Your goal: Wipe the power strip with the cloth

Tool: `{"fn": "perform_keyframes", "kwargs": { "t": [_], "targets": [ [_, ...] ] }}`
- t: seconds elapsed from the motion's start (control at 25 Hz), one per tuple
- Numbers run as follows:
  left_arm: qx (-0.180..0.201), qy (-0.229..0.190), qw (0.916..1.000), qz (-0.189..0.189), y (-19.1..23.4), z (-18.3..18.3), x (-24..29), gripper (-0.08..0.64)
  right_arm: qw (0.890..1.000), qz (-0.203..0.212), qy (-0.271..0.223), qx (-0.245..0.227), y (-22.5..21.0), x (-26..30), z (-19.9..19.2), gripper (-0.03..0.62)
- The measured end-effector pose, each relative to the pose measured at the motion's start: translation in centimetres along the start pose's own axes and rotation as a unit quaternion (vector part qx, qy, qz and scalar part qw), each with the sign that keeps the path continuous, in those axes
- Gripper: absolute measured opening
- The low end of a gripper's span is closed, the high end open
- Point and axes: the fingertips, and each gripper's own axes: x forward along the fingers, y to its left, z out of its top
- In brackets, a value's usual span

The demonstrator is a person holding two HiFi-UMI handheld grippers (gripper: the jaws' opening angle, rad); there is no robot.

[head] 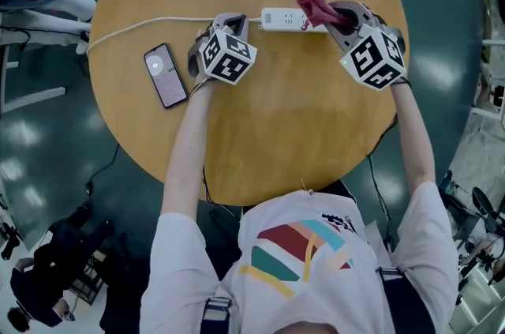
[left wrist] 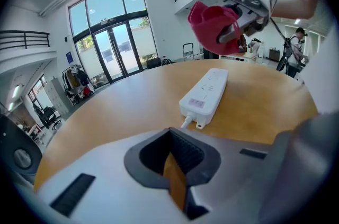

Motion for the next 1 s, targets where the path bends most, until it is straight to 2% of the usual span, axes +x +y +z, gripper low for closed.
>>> {"fn": "perform_keyframes", "kwargs": {
  "t": [0.04, 0.08, 0.12, 0.16, 0.24, 0.28, 0.32, 0.36, 0.48, 0.64, 0.68, 0.72, 0.88, 1.0],
  "targets": [
    [0.000, -0.001, 1.0000, -0.006, 0.1, 0.1, 0.1, 0.031, 0.989, 0.028, 0.017, -0.142, 0.4, 1.0, 1.0, 0.040],
    [0.000, -0.002, 0.9999, -0.012, 0.2, 0.2, 0.1, 0.031, 0.961, 0.061, 0.029, -0.268, 1.1, 2.1, 1.5, 0.040],
    [-0.002, -0.004, 0.9998, -0.017, 0.3, 0.2, 0.2, 0.031, 0.922, 0.093, 0.038, -0.375, 1.8, 3.2, 1.7, 0.040],
    [-0.005, -0.005, 0.9998, -0.021, 0.4, 0.2, 0.1, 0.031, 0.877, 0.119, 0.041, -0.464, 2.4, 4.2, 2.0, 0.040],
    [-0.012, -0.009, 0.9996, -0.026, 0.7, 0.2, 0.0, 0.031, 0.788, 0.152, 0.034, -0.596, 3.3, 5.9, 2.8, 0.040],
    [-0.015, -0.011, 0.9994, -0.027, 0.8, 0.2, 0.0, 0.031, 0.751, 0.160, 0.024, -0.640, 3.7, 6.8, 3.5, 0.040],
    [-0.018, -0.014, 0.9993, -0.029, 0.9, 0.2, 0.0, 0.031, 0.722, 0.165, 0.012, -0.672, 4.1, 7.5, 4.4, 0.040],
    [-0.019, -0.016, 0.9992, -0.030, 1.0, 0.3, 0.0, 0.031, 0.701, 0.169, -0.001, -0.693, 4.6, 8.2, 5.3, 0.040],
    [-0.021, -0.024, 0.9989, -0.036, 1.2, 0.7, -0.2, 0.031, 0.650, 0.194, -0.028, -0.734, 6.1, 9.5, 7.2, 0.040],
    [-0.029, -0.030, 0.9983, -0.039, 1.3, 0.2, -0.1, 0.031, 0.560, 0.240, -0.031, -0.792, 8.5, 10.9, 5.7, 0.040],
    [-0.028, -0.030, 0.9984, -0.038, 1.3, 0.0, 0.0, 0.031, 0.546, 0.245, -0.033, -0.800, 8.8, 11.2, 5.3, 0.038],
    [-0.027, -0.030, 0.9985, -0.036, 1.2, -0.1, 0.0, 0.031, 0.541, 0.248, -0.034, -0.803, 9.0, 11.5, 5.2, 0.039],
    [-0.022, -0.031, 0.9987, -0.035, 1.1, -0.4, 0.1, 0.031, 0.544, 0.252, -0.027, -0.800, 8.2, 12.4, 5.3, 0.039],
    [-0.022, -0.032, 0.9986, -0.037, 1.2, -0.5, 0.3, 0.031, 0.558, 0.241, -0.009, -0.794, 6.6, 13.4, 5.2, 0.040]
  ]
}}
